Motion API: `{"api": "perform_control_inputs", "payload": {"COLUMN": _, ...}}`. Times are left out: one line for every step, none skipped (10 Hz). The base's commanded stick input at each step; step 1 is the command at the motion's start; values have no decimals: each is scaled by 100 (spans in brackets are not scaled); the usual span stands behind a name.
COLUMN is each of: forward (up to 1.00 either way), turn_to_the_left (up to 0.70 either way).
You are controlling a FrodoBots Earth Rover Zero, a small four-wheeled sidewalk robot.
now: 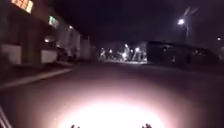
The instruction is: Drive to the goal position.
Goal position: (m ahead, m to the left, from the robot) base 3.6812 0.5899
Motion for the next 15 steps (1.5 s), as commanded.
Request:
{"api": "perform_control_inputs", "payload": {"forward": 85, "turn_to_the_left": 0}}
{"api": "perform_control_inputs", "payload": {"forward": 85, "turn_to_the_left": 0}}
{"api": "perform_control_inputs", "payload": {"forward": 85, "turn_to_the_left": 0}}
{"api": "perform_control_inputs", "payload": {"forward": 85, "turn_to_the_left": 0}}
{"api": "perform_control_inputs", "payload": {"forward": 85, "turn_to_the_left": 0}}
{"api": "perform_control_inputs", "payload": {"forward": 85, "turn_to_the_left": 0}}
{"api": "perform_control_inputs", "payload": {"forward": 85, "turn_to_the_left": 0}}
{"api": "perform_control_inputs", "payload": {"forward": 85, "turn_to_the_left": 0}}
{"api": "perform_control_inputs", "payload": {"forward": 85, "turn_to_the_left": 0}}
{"api": "perform_control_inputs", "payload": {"forward": 85, "turn_to_the_left": 0}}
{"api": "perform_control_inputs", "payload": {"forward": 85, "turn_to_the_left": 0}}
{"api": "perform_control_inputs", "payload": {"forward": 85, "turn_to_the_left": 0}}
{"api": "perform_control_inputs", "payload": {"forward": 85, "turn_to_the_left": 0}}
{"api": "perform_control_inputs", "payload": {"forward": 85, "turn_to_the_left": 0}}
{"api": "perform_control_inputs", "payload": {"forward": 85, "turn_to_the_left": 0}}
